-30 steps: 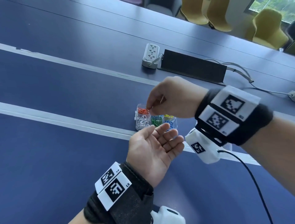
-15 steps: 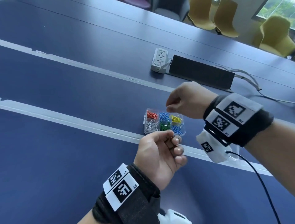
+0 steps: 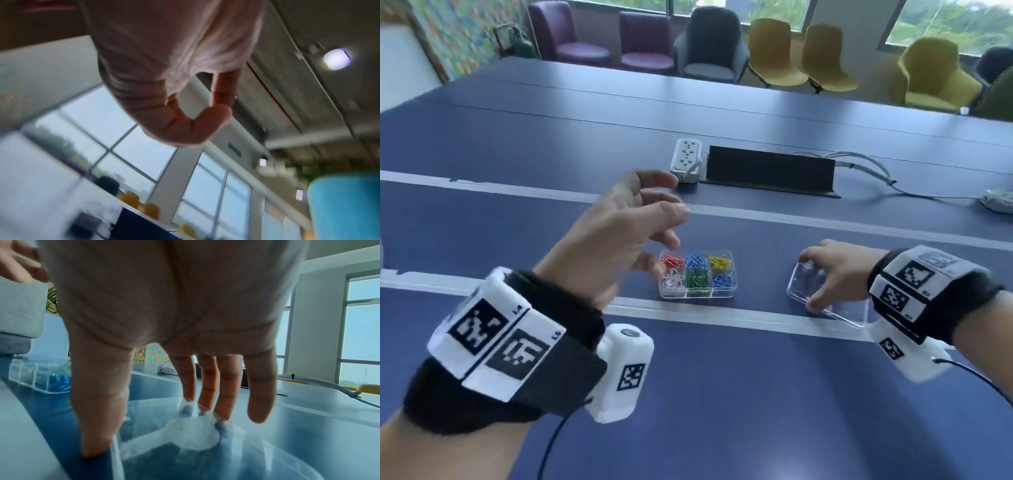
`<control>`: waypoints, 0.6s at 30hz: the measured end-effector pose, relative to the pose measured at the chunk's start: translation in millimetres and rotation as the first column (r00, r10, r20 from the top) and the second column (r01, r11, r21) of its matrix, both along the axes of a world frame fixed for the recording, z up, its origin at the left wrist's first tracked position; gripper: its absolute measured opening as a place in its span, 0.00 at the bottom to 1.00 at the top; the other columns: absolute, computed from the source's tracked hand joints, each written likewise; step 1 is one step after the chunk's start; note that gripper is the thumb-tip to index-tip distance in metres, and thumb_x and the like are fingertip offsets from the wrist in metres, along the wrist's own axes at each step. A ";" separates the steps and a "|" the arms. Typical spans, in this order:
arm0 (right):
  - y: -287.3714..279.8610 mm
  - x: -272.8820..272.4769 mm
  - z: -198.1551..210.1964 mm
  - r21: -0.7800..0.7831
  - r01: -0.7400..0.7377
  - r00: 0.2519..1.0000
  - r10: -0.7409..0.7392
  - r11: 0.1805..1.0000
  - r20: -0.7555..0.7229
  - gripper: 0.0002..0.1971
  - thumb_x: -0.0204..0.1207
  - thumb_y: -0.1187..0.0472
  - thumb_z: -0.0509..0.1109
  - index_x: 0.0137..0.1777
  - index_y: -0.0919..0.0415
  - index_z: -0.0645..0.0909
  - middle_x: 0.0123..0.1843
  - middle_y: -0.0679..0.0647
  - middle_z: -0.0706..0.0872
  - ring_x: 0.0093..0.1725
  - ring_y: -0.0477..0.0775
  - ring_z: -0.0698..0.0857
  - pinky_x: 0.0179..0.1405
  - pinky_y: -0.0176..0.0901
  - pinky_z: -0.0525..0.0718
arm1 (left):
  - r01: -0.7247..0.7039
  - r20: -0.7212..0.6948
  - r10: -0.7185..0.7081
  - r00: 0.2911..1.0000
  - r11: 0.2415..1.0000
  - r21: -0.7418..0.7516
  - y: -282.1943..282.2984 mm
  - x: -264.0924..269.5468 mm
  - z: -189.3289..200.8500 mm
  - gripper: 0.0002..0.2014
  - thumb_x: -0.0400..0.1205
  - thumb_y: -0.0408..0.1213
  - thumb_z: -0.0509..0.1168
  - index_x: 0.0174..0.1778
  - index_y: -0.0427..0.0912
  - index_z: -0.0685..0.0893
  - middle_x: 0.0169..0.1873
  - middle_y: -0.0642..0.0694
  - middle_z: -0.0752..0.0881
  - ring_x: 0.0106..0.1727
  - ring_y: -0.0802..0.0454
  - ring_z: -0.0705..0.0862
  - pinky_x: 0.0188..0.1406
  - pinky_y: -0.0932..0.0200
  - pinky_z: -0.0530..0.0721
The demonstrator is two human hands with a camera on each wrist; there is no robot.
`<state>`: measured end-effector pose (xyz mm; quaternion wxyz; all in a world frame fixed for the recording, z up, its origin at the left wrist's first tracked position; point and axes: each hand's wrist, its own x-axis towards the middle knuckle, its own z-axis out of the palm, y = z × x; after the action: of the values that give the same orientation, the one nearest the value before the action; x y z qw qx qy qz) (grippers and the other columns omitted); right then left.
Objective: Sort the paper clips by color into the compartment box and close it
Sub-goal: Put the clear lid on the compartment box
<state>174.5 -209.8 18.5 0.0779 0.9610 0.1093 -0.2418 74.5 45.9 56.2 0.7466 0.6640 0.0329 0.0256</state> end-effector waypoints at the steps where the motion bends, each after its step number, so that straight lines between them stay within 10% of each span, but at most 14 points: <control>1: -0.1 -0.5 2.1 0.021 -0.009 1.000 0.009 1.000 0.008 0.43 0.54 0.45 0.79 0.71 0.50 0.69 0.63 0.50 0.73 0.61 0.55 0.78 0.61 0.53 0.80 | -0.001 0.010 -0.001 1.000 0.981 0.194 6.9 6.2 5.7 0.22 0.65 0.41 0.71 0.56 0.51 0.76 0.45 0.50 0.81 0.31 0.53 0.81 0.14 0.61 0.73; 4: 11.8 -1.7 13.7 0.158 -0.071 0.996 0.060 0.985 0.070 0.42 0.58 0.50 0.79 0.74 0.54 0.67 0.67 0.53 0.73 0.64 0.55 0.77 0.65 0.49 0.78 | 0.133 -0.143 -0.033 0.989 0.615 0.777 21.9 26.1 3.5 0.40 0.65 0.49 0.78 0.71 0.56 0.66 0.60 0.50 0.76 0.46 0.48 0.83 0.35 0.56 0.83; 7: 37.9 -4.5 23.8 0.253 -0.181 0.982 0.159 0.950 0.104 0.41 0.60 0.52 0.80 0.74 0.54 0.67 0.69 0.50 0.72 0.65 0.53 0.77 0.66 0.48 0.77 | 0.434 -0.436 -0.025 0.900 0.169 0.885 22.7 40.5 -25.1 0.54 0.63 0.53 0.79 0.79 0.55 0.52 0.72 0.45 0.70 0.67 0.45 0.76 0.67 0.49 0.75; 18: 119.5 -5.5 18.5 0.251 -0.403 0.914 0.403 0.880 0.055 0.40 0.62 0.52 0.79 0.75 0.47 0.66 0.67 0.49 0.72 0.64 0.54 0.77 0.64 0.53 0.78 | 0.457 -0.448 -0.092 0.889 0.222 0.862 13.5 60.2 -60.9 0.39 0.59 0.48 0.81 0.66 0.48 0.74 0.56 0.50 0.80 0.56 0.49 0.81 0.59 0.51 0.80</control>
<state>169.0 -90.3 37.1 0.0013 0.9192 0.3370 -0.2036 134.6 59.4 -4.7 0.1750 0.9649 0.0049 -0.1957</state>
